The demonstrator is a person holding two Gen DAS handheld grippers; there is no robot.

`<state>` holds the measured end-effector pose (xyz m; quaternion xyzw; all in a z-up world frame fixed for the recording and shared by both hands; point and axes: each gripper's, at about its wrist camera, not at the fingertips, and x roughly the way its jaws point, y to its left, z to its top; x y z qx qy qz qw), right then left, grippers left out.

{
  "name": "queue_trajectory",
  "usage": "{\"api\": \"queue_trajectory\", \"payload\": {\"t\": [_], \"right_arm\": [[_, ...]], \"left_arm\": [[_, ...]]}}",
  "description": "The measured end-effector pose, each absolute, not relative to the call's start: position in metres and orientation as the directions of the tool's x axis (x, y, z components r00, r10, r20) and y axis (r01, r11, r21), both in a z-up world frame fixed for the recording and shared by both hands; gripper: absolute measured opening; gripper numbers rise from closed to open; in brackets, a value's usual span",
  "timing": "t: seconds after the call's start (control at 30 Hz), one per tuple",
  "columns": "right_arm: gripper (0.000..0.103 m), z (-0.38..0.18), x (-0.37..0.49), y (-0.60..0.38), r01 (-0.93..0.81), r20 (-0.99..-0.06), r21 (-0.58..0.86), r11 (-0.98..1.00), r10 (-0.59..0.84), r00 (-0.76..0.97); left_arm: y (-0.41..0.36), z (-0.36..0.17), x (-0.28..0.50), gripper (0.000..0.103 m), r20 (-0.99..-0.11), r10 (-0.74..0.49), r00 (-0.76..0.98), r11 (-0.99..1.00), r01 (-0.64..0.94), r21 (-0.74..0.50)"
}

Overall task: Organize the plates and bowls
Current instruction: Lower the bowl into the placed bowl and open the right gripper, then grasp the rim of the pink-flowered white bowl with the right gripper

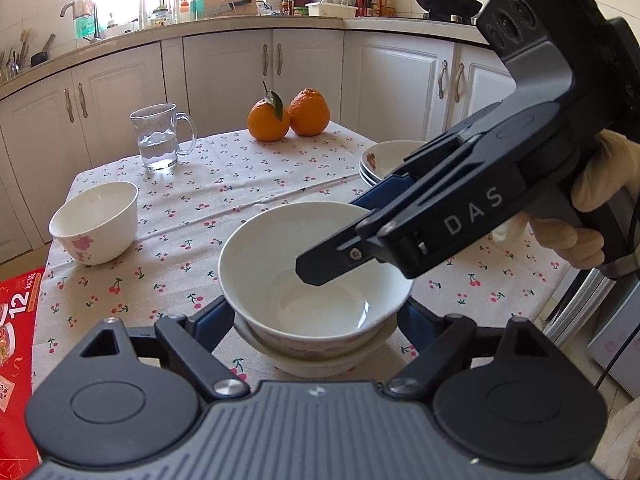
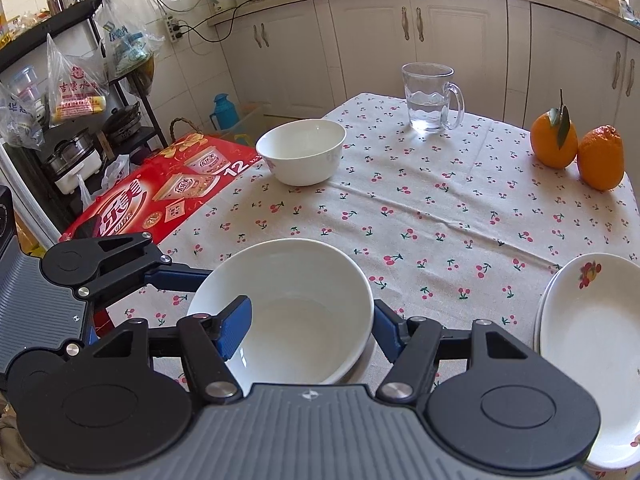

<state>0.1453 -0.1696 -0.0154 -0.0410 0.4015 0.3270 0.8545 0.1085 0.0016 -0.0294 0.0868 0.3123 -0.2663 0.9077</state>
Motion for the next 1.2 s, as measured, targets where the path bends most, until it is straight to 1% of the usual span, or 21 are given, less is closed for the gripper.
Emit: {"api": "queue_trajectory", "payload": {"t": [0.13,0.17,0.2,0.23,0.27,0.4,0.47,0.67,0.87,1.0,1.07,1.2], "right_arm": [[0.071,-0.018,0.146,-0.167,-0.593,-0.718,0.186,0.784,0.520,0.463],[0.074,-0.019,0.147,-0.168,-0.592,-0.719,0.187,0.784,0.520,0.462],[0.081,-0.019,0.147,-0.168,-0.591,-0.718,0.187,0.785,0.519,0.463],[0.084,-0.019,0.147,-0.168,-0.589,-0.716,0.186,0.787,0.519,0.468],[0.091,-0.018,0.147,-0.169,-0.589,-0.710,0.187,0.786,0.523,0.472],[0.101,-0.015,0.146,-0.169,-0.589,-0.703,0.174,0.789,0.518,0.487],[0.103,-0.015,0.146,-0.168,-0.587,-0.707,0.159,0.794,0.506,0.494],[0.103,-0.015,0.146,-0.161,-0.592,-0.722,0.131,0.795,0.485,0.493],[0.103,-0.003,0.157,-0.143,-0.620,-0.724,0.082,0.780,0.474,0.501],[0.103,0.005,0.171,-0.124,-0.648,-0.728,0.056,0.760,0.475,0.494],[0.103,0.009,0.180,-0.112,-0.667,-0.732,0.037,0.744,0.474,0.488],[0.103,0.013,0.203,-0.090,-0.700,-0.740,0.007,0.714,0.475,0.476]], "left_arm": [[0.002,-0.030,0.108,0.089,-0.612,-0.429,0.664,0.840,0.542,0.000],[0.002,-0.030,0.109,0.090,-0.612,-0.431,0.663,0.840,0.543,-0.002],[0.002,-0.030,0.108,0.091,-0.609,-0.435,0.663,0.838,0.546,-0.003],[0.003,-0.030,0.108,0.092,-0.607,-0.437,0.664,0.836,0.548,-0.002],[0.004,-0.030,0.107,0.093,-0.607,-0.438,0.663,0.835,0.551,-0.001],[0.007,-0.030,0.104,0.093,-0.610,-0.444,0.657,0.833,0.553,-0.012],[0.011,-0.029,0.102,0.093,-0.607,-0.447,0.657,0.834,0.551,-0.019],[0.034,-0.022,0.094,0.093,-0.585,-0.434,0.685,0.849,0.529,-0.010],[0.069,-0.019,0.107,0.094,-0.573,-0.355,0.738,0.895,0.446,0.020],[0.092,-0.017,0.121,0.094,-0.562,-0.329,0.759,0.912,0.411,0.022],[0.100,-0.016,0.132,0.094,-0.550,-0.296,0.781,0.922,0.383,0.048],[0.114,-0.021,0.160,0.094,-0.540,-0.250,0.804,0.943,0.329,0.055]]}}
